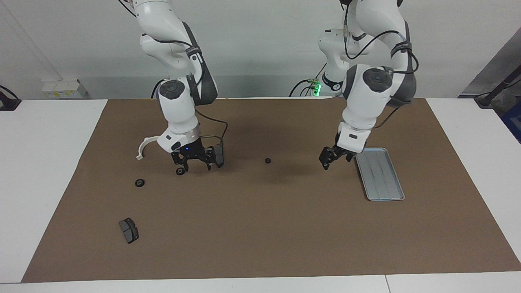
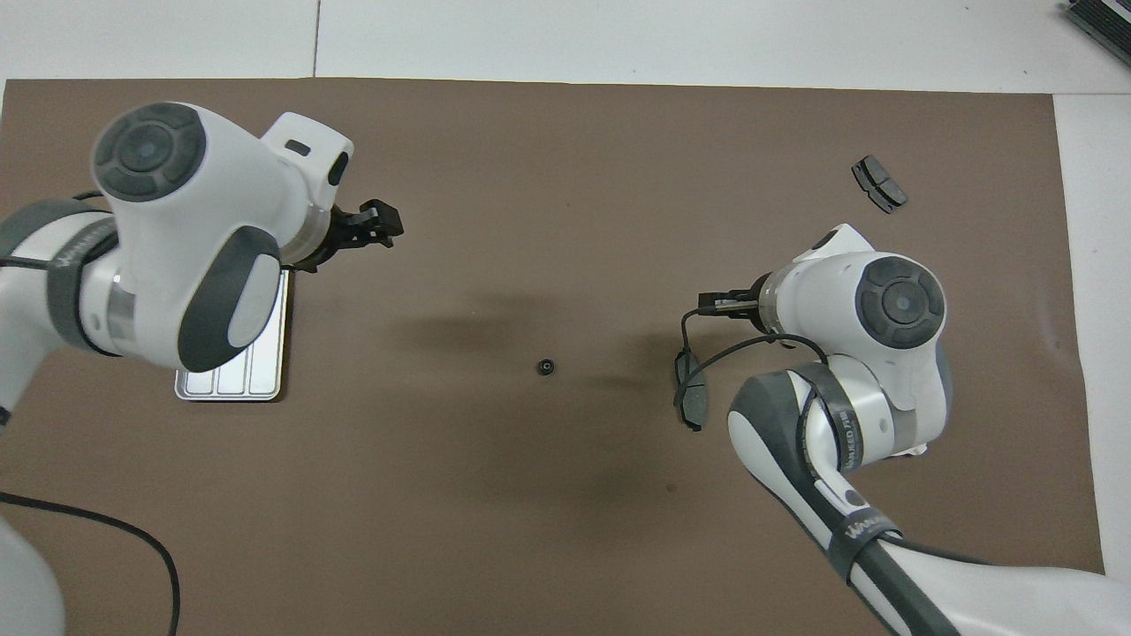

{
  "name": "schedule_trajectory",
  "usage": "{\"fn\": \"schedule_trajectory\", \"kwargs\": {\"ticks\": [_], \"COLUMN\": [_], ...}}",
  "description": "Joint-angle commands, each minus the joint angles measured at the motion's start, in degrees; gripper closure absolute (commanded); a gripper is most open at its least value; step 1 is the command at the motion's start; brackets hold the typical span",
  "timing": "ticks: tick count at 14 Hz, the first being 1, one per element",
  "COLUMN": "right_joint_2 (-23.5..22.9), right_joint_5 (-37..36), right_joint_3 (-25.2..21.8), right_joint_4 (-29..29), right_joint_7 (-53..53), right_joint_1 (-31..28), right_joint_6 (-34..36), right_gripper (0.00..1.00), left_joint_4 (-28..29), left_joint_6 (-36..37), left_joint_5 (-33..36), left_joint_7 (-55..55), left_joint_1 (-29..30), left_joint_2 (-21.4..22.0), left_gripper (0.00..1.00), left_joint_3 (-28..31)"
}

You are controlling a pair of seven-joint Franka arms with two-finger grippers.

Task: Place bearing gear from tray to pile
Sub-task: 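Place the gear with the right gripper while the left gripper withdraws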

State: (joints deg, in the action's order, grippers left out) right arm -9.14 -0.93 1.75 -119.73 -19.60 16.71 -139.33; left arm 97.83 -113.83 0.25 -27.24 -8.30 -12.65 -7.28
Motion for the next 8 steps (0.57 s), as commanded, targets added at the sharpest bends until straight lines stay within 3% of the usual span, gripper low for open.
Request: {"fn": "schedule_trajectory", "kwargs": {"ticks": [1,5,8], "right_joint_2": [-3.4,-5.5,-9.3], "right_joint_5": [0.0,0.0,-0.1], "right_joint_3": [0.1,0.1,0.0], "right_joint_4": [5.8,8.8,11.5], "right_joint_7": [-7.3,-13.3,-16.4], "right_joint_1": [5.7,10.8,14.4], "right_joint_6": [3.1,3.2,3.2], "right_gripper": [0.12,0.14,0.16], "left_joint_4": [-4.6,-11.7,-14.2], "left_joint_6": [8.8,20.2,24.6], "left_joint_5": [-1.1,-0.2,2.7], "left_joint_7": [12.3,20.1,22.0], "left_joint_1": [5.6,10.7,11.6], "left_joint_2": [0.0,0.0,0.3], "left_gripper": [0.00,0.00,0.00], "left_joint_3": [-0.5,-0.1,0.0]}}
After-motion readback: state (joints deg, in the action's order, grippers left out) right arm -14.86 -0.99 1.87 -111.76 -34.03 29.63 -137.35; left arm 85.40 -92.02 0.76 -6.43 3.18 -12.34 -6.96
